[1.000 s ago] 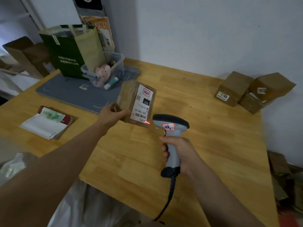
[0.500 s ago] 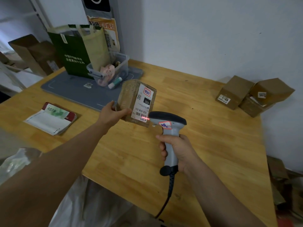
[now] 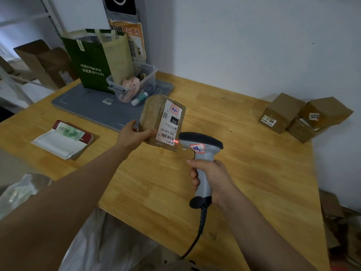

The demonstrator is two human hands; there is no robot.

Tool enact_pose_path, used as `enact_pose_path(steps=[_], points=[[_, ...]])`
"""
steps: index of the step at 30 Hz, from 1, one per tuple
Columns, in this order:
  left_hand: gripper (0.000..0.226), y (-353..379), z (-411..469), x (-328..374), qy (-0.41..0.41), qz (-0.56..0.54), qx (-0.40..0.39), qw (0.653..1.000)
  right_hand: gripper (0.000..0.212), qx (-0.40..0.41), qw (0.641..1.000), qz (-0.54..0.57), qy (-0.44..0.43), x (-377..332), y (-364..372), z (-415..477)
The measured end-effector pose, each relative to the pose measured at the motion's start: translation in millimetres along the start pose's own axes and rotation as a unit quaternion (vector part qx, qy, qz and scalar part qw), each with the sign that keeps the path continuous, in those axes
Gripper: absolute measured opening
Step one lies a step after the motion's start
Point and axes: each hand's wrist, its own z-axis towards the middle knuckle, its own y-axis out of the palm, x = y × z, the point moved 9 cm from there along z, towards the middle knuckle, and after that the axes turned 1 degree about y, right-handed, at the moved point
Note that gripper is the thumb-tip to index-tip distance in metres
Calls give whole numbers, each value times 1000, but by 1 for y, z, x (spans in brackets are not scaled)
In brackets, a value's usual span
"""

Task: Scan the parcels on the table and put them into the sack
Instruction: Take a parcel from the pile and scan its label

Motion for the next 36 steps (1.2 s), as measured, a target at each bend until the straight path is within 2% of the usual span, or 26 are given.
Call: enact_pose_path(steps=[17,20,22,23,25,26,27,32,34,36], points=[[100,-15,1,-12,-23,-8,5,1000,15,-11,1000,-6,-2,1,11,11],[97,-25,-7,-18,-46,-59,6,997,18,-4,999,0,-36,-2,16,16],[89,-33,-18,-24,-76,-124,-12,989,26,24,998,11,-56,-6,18,23],[76,-35,-23,-27,-87,-151,-25,984,29,42,997,22,-58,-6,17,28],[34,-49,-39,-34,-104,-206,-32,972,34,50,997,39,-45,-3,27,41],[23,-58,-46,-40,-113,-226,-28,967,38,38,997,49,-37,0,37,47],[21,-68,-54,-47,-122,-238,-23,963,44,19,998,57,-25,3,52,52],[23,-122,-103,-81,-138,-268,-8,953,74,-108,994,13,10,32,150,62],[30,-152,-125,-106,-152,-287,24,945,66,-172,984,-18,30,51,192,55],[35,-182,-148,-133,-165,-301,46,938,44,-218,972,-66,50,73,230,49]])
